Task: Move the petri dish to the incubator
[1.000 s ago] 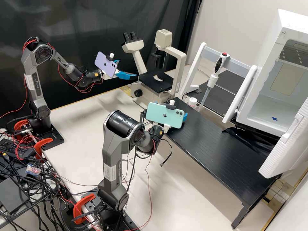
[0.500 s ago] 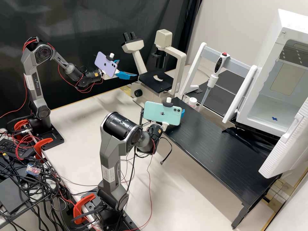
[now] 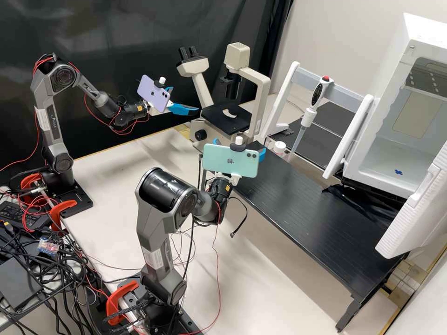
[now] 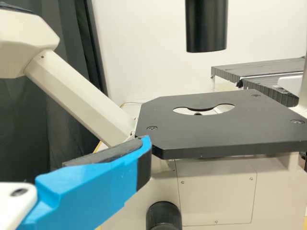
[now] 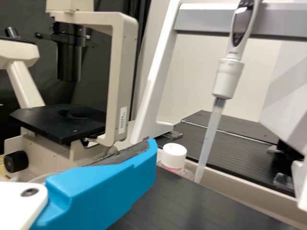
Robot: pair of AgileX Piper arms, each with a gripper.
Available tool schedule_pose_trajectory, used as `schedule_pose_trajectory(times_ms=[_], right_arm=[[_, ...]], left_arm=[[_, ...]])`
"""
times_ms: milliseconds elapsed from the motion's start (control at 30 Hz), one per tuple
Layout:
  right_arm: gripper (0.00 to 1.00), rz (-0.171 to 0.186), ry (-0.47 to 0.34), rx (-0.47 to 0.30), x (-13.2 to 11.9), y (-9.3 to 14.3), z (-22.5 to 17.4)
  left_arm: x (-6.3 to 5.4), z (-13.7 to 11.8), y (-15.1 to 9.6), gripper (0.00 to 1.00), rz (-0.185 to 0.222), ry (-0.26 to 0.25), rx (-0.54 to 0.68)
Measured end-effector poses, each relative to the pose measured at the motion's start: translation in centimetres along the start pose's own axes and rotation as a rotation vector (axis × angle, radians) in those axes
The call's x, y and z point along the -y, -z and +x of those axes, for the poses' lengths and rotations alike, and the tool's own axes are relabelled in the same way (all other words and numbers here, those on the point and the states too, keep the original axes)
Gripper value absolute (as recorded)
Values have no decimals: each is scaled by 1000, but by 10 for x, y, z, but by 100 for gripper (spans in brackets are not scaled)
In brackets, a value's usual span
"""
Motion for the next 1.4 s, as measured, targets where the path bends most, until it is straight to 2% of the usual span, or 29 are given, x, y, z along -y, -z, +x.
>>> schedule_pose_trajectory(times_ms=[133,633,733,867,900,1233,1400], right_arm=[[100,-5,30,17,8,-5,1],[100,23,118,101,29,-27,6],[100,45,116,112,28,-31,6],[100,44,115,112,27,-32,7],[0,44,113,111,26,-32,8],[0,41,115,111,25,-33,8],[0,55,123,105,26,-33,7]], left_arm=[[0,0,0,100,0,0,0],[0,0,0,100,0,0,0],[0,0,0,100,0,0,0],[0,0,0,100,0,0,0],[0,0,0,100,0,0,0],[0,0,0,100,0,0,0],[0,0,0,100,0,0,0]])
